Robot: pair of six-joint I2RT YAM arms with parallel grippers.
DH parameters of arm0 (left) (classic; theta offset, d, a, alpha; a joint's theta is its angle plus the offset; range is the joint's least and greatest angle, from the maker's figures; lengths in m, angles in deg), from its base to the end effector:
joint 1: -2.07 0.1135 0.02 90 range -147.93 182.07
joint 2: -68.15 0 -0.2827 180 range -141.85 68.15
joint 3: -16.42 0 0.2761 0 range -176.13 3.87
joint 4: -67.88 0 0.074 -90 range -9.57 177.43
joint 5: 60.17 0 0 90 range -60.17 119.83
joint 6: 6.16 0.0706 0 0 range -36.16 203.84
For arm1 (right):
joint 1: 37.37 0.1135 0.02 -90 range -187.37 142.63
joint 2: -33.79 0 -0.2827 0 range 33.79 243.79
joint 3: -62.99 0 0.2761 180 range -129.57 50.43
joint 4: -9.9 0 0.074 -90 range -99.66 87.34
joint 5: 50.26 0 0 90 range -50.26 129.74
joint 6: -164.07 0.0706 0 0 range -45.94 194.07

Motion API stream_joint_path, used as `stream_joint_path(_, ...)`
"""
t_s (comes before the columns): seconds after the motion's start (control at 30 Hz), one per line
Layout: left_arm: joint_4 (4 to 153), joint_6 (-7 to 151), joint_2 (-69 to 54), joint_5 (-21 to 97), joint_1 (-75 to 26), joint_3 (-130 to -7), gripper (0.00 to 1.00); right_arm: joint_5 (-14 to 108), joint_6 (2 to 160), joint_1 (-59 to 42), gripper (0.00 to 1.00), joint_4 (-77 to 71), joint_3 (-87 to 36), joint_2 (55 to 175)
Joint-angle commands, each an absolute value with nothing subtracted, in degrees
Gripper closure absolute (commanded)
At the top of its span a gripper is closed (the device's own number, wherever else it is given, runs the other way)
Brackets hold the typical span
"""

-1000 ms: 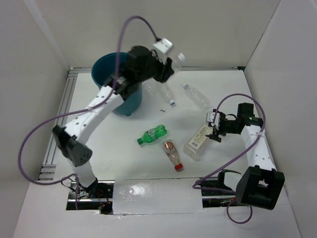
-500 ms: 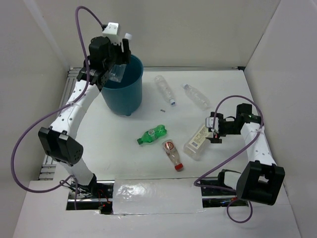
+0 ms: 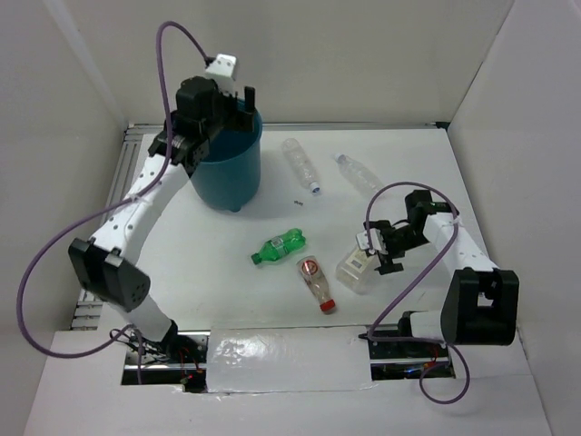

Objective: Put the plastic bottles in the bin

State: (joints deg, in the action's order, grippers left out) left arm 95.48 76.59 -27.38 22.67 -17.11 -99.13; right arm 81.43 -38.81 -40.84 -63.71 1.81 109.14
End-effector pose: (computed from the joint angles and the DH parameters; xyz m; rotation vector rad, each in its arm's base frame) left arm 0.4274 -0.1393 0.4704 0.0843 1.7056 -0.2375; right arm 0.2235 0.0335 0.1928 -2.0230 1.4098 0.4545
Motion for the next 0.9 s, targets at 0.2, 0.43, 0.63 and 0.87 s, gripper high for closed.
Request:
stream_joint_path(0.2, 96.0, 76.7, -2.9, 22.8, -32.8, -70.7, 0.01, 72.0, -73.8, -33.1, 0.02, -60.8, -1.0, 114.9)
stream_joint_path(0.43, 97.7, 67.4, 7.5, 22.2, -38.2, -54.8, 0.01, 67.3, -75.9, -27.5, 0.0, -60.8, -1.0, 119.6)
stream_joint_path(0.63, 99.9, 62.1, 11.4, 20.6, -41.3, -49.1, 0.01, 62.9, -75.9, -24.3, 0.0, -63.6, -0.5, 123.5)
stream_joint_path(0.87, 102.2, 60.9, 14.0, 18.1, -43.2, -47.9, 0.01, 66.9, -74.6, -25.1, 0.04, -66.4, -2.4, 117.2)
